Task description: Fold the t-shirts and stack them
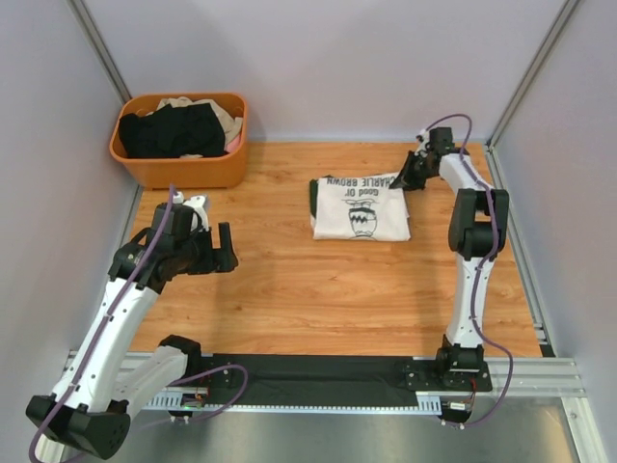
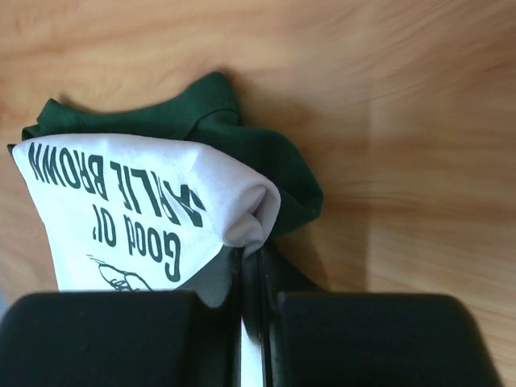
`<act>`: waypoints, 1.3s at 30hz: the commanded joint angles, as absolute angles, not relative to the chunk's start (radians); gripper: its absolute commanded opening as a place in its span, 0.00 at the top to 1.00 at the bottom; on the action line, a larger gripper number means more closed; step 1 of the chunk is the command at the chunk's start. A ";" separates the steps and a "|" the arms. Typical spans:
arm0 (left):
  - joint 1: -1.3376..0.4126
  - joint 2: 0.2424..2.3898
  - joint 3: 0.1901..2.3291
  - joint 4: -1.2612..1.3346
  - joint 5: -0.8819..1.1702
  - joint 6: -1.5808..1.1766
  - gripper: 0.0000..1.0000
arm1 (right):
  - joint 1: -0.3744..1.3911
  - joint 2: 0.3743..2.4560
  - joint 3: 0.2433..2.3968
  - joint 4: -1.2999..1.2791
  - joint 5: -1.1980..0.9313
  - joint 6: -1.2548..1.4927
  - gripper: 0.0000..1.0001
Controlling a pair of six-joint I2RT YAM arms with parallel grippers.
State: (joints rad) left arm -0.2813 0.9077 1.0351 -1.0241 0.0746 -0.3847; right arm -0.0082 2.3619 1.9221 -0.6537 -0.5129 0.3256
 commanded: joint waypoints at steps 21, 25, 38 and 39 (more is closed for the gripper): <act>-0.284 0.816 0.986 -0.957 0.002 -0.347 0.07 | -0.270 2.657 2.516 -0.243 0.138 0.066 0.05; -0.284 0.804 0.985 -0.957 -0.031 -0.351 0.07 | -0.281 2.571 2.441 -0.236 0.166 0.138 0.04; -0.276 0.775 0.982 -0.959 -0.063 -0.357 0.07 | -0.272 2.105 1.794 -0.330 -0.026 0.380 0.09; -0.273 0.772 0.982 -0.960 -0.077 -0.359 0.07 | -0.273 2.071 1.740 -0.328 -0.046 0.417 0.10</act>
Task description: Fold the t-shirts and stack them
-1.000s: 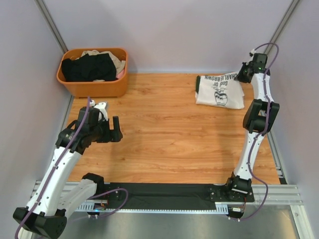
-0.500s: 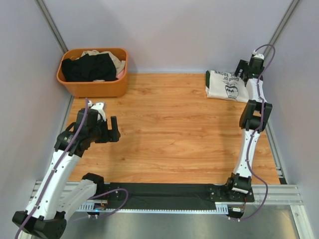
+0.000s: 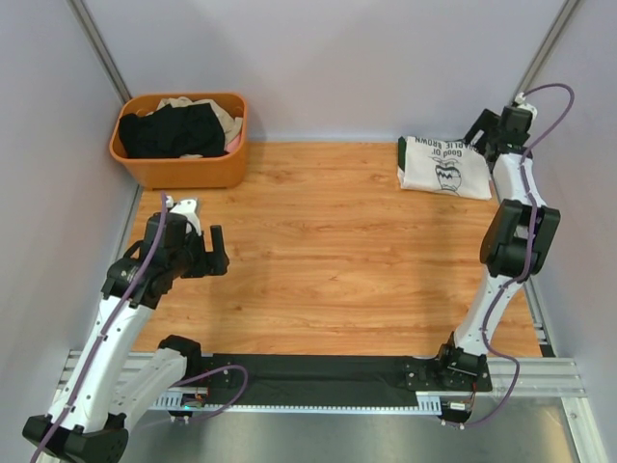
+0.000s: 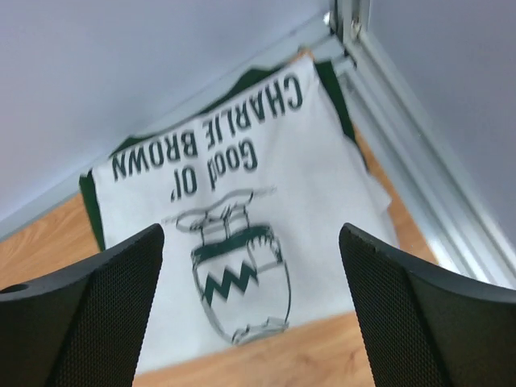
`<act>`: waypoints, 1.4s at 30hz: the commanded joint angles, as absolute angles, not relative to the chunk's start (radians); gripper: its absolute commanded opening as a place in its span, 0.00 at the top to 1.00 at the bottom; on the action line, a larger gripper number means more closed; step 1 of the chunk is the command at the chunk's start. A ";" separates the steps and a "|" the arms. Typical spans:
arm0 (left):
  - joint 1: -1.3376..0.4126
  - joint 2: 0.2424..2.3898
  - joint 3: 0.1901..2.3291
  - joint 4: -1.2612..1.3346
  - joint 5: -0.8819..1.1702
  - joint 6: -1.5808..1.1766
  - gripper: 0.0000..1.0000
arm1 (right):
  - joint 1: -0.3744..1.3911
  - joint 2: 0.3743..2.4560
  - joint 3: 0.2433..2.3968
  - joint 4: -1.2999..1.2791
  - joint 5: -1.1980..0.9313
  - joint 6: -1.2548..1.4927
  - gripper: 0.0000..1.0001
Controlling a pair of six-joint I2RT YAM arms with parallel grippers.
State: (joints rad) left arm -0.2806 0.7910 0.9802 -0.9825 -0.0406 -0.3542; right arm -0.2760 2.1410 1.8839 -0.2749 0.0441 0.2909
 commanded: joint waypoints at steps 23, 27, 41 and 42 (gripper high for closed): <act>-0.224 0.750 0.980 -0.966 -0.121 -0.374 0.07 | -0.285 2.299 1.833 -0.423 -0.090 0.342 0.12; -0.215 0.755 0.980 -0.966 -0.120 -0.373 0.07 | -0.299 2.330 1.897 -0.420 -0.141 0.367 0.13; -0.196 0.747 0.982 -0.971 -0.124 -0.376 0.06 | -0.302 2.019 1.702 -0.469 -0.257 0.380 0.14; -0.196 0.741 0.982 -0.971 -0.126 -0.376 0.06 | -0.298 1.978 1.653 -0.462 -0.305 0.387 0.15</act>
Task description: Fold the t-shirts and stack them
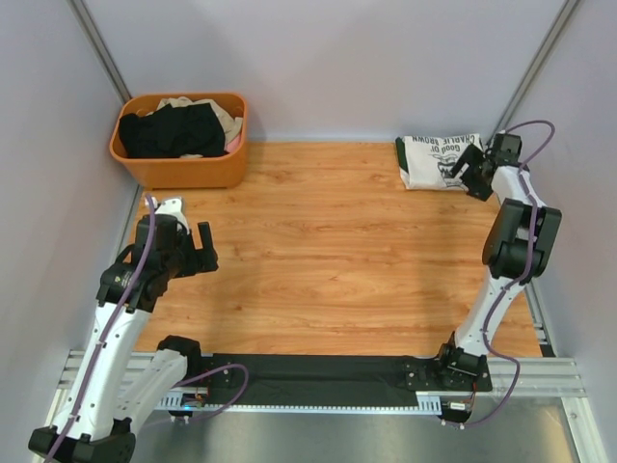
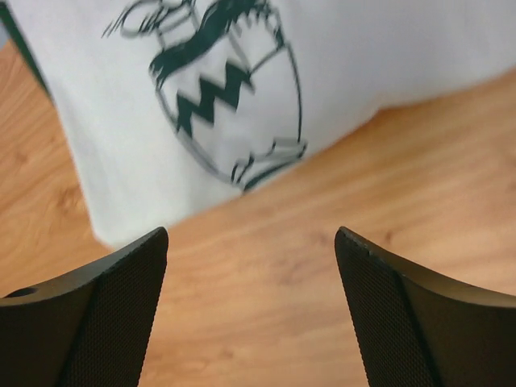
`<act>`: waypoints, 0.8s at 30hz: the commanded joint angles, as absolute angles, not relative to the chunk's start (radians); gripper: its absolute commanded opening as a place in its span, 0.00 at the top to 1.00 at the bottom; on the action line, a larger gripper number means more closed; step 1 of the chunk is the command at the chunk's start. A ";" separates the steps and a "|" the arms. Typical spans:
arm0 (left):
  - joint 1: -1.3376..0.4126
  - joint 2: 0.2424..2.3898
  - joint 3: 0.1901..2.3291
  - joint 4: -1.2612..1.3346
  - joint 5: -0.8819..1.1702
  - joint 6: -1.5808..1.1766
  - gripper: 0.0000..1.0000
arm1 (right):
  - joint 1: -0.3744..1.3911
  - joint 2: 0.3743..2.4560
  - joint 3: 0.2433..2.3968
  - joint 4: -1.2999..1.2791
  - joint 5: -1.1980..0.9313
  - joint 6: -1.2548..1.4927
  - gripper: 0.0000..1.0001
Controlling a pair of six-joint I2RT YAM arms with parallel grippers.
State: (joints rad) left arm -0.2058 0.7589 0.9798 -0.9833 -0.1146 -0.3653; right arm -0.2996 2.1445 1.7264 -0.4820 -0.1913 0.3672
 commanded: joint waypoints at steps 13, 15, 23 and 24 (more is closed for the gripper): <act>-0.193 0.729 0.982 -0.971 -0.123 -0.377 0.00 | 0.144 1.139 0.979 -0.414 -0.335 0.422 0.10; -0.193 0.721 0.982 -0.973 -0.127 -0.379 0.00 | 0.233 0.992 0.827 -0.381 -0.267 0.475 0.07; -0.193 0.701 0.979 -0.974 -0.152 -0.388 0.01 | 0.382 0.634 0.398 -0.220 -0.249 0.649 0.00; -0.193 0.704 0.979 -0.973 -0.153 -0.388 0.01 | 0.383 0.596 0.340 -0.187 -0.245 0.658 0.00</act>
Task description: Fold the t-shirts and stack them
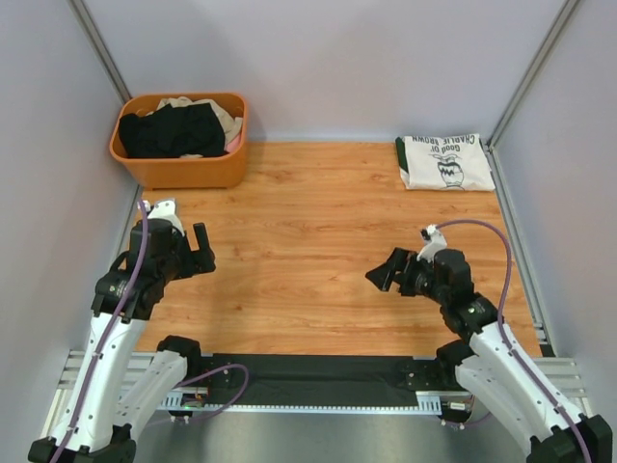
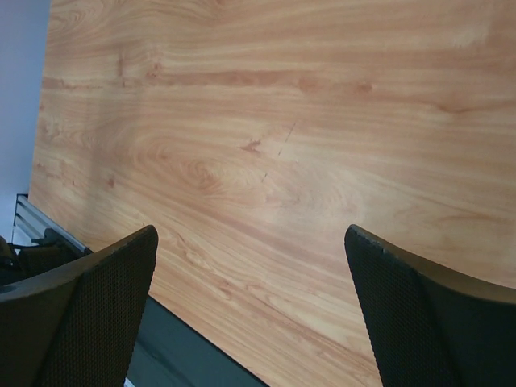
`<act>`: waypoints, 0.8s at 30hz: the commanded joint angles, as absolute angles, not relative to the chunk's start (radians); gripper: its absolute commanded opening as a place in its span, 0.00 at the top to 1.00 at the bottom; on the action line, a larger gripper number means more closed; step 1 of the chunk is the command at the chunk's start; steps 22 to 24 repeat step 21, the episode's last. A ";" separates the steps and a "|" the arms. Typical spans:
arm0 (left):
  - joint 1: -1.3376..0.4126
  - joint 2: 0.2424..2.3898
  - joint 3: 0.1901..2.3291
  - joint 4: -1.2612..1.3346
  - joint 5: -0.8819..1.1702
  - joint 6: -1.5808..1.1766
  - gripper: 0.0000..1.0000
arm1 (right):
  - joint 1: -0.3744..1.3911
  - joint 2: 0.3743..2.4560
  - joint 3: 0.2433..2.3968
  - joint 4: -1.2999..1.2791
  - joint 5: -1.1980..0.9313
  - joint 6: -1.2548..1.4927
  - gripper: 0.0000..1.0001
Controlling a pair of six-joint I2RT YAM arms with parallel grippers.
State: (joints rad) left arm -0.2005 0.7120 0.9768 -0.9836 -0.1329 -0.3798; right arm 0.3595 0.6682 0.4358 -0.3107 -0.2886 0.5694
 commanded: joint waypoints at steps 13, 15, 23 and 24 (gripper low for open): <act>-0.193 0.736 0.979 -0.977 -0.170 -0.394 0.03 | 0.385 0.704 0.146 0.164 -0.247 0.701 0.00; -0.192 0.736 0.979 -0.980 -0.173 -0.397 0.03 | 0.385 0.757 0.156 0.176 -0.253 0.700 0.00; -0.192 0.736 0.979 -0.980 -0.184 -0.399 0.03 | 0.385 0.804 0.158 0.219 -0.267 0.686 0.00; -0.192 0.736 0.979 -0.980 -0.184 -0.399 0.03 | 0.385 0.804 0.158 0.219 -0.267 0.686 0.00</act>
